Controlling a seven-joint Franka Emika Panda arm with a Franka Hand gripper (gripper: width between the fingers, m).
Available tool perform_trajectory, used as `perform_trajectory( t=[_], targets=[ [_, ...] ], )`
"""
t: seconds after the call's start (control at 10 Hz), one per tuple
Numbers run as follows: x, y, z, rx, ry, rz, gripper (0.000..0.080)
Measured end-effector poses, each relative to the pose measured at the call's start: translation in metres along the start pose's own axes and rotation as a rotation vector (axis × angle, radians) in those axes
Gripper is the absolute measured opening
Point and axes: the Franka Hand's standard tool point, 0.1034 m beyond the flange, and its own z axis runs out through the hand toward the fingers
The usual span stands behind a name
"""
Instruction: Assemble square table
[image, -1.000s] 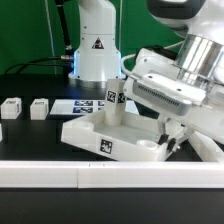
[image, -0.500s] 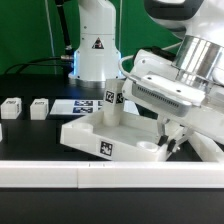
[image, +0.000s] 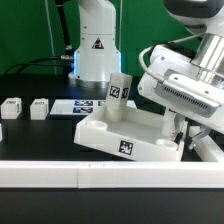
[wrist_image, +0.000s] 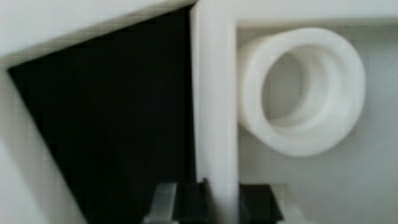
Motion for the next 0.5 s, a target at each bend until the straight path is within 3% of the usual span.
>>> perform_trajectory(
  t=[0.4,0.5],
  targets=[
    [0.0006,-0.0008,0.0021,0.002,0.003,-0.014,0.0067],
    [0.0035,-0.0005,0.002,0.012,0.01,-0.099,0.0067]
  ],
)
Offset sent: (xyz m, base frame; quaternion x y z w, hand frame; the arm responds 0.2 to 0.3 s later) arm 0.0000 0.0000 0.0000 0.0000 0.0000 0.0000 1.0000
